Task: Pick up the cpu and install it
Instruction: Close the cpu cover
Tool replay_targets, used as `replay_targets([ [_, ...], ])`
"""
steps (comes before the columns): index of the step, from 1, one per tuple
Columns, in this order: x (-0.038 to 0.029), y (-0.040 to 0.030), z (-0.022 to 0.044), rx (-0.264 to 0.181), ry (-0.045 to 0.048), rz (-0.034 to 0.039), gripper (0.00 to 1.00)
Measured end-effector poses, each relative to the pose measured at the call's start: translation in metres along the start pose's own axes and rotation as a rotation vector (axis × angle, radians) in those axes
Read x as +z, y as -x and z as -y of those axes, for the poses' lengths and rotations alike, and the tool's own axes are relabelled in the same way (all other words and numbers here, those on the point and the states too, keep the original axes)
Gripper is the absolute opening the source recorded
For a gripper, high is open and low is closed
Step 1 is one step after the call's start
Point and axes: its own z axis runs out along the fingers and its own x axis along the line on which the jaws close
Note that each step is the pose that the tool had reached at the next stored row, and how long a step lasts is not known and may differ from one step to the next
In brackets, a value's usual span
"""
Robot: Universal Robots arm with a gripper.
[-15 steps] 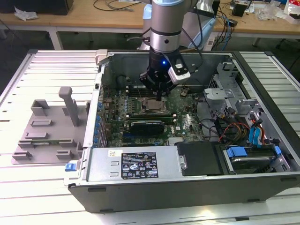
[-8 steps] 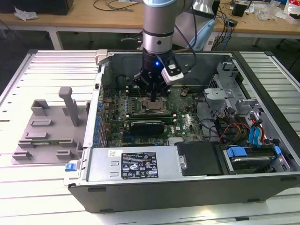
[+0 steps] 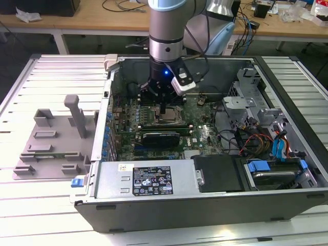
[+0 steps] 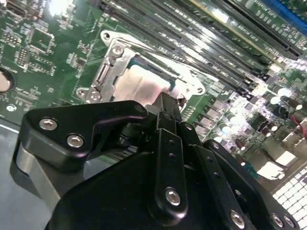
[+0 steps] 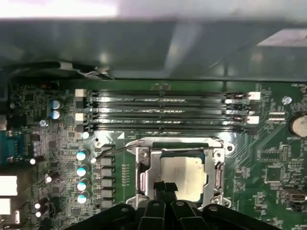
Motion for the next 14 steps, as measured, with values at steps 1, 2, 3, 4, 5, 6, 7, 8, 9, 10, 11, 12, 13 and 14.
replay_targets([
  [1,0.0007,-0.0013,0.0,0.0,0.0004,0.0001,0.11],
  [2,0.002,-0.0037,0.0,0.0,0.0008,-0.0001,0.11],
  [3,0.0057,-0.0067,-0.0003,0.0,0.0023,-0.0001,0.11],
  [4,0.0074,-0.0082,-0.0004,0.0,0.0032,0.0,0.11],
  [5,0.0091,-0.0098,-0.0006,0.0,0.0034,-0.0001,0.11],
  [6,0.0112,-0.0118,-0.0008,0.0,0.0033,-0.0001,0.11],
  [7,0.0118,-0.0126,-0.0008,0.0,0.0031,-0.0001,0.11],
  [8,0.0118,-0.0126,-0.0008,0.0,0.0032,-0.0001,0.11],
  [9,0.0122,-0.0127,-0.0009,0.0,0.0035,0.0001,0.11],
  [10,0.0131,-0.0127,-0.001,0.0,0.0036,0.0002,0.11],
  [11,0.0138,-0.0127,-0.001,0.0,0.0034,0.0,0.11],
  [12,0.0146,-0.0128,-0.001,0.0,0.0033,0.0,0.11],
  [13,0.0152,-0.0128,-0.0011,0.0,0.0033,0.0,0.11],
  [14,0.0151,-0.0128,-0.001,0.0,0.0031,-0.0001,0.11],
])
